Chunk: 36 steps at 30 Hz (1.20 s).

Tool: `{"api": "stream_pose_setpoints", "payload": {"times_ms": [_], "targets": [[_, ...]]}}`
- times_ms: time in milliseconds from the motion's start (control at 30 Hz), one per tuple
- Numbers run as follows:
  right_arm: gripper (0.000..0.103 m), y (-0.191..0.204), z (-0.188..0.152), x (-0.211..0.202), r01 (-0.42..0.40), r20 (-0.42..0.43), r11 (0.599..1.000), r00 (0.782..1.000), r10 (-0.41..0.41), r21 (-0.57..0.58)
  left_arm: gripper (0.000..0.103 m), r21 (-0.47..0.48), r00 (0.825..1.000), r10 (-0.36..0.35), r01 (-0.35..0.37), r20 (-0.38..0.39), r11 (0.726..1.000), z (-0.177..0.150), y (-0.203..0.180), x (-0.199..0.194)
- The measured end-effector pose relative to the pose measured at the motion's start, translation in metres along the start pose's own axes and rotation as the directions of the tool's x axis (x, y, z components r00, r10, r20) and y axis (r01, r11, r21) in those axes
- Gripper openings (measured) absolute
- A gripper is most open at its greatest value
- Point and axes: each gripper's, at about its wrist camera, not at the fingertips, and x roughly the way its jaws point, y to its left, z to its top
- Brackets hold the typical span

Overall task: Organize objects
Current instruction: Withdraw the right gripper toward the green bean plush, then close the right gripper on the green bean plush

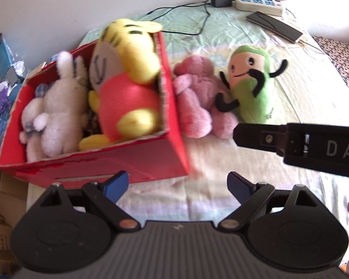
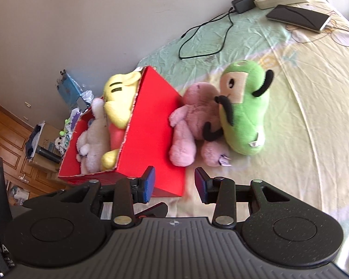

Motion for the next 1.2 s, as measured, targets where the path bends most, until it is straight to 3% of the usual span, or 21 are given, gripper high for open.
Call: {"api": "stream_pose_setpoints", "payload": {"times_ms": [433,633,1200], "targets": [[0.044,-0.040,0.005,-0.020,0.044,0.031,0.996,0.998,-0.046,0.071,0.092,0.096,0.999,-0.054,0.054,0.001,0.994,0.014,-0.052,0.009],[0.044,-0.057,0.008,-0.023,0.057,0.034,0.993,0.998,-0.060,0.106,0.092,0.105,0.995,-0.100,0.101,-0.019,0.989,0.020,-0.064,0.020],[0.047,-0.085,0.020,-0.015,0.075,0.025,0.982,0.996,-0.080,0.173,0.092,0.136,0.990,-0.131,0.136,-0.045,0.981,0.035,-0.081,0.048]]}}
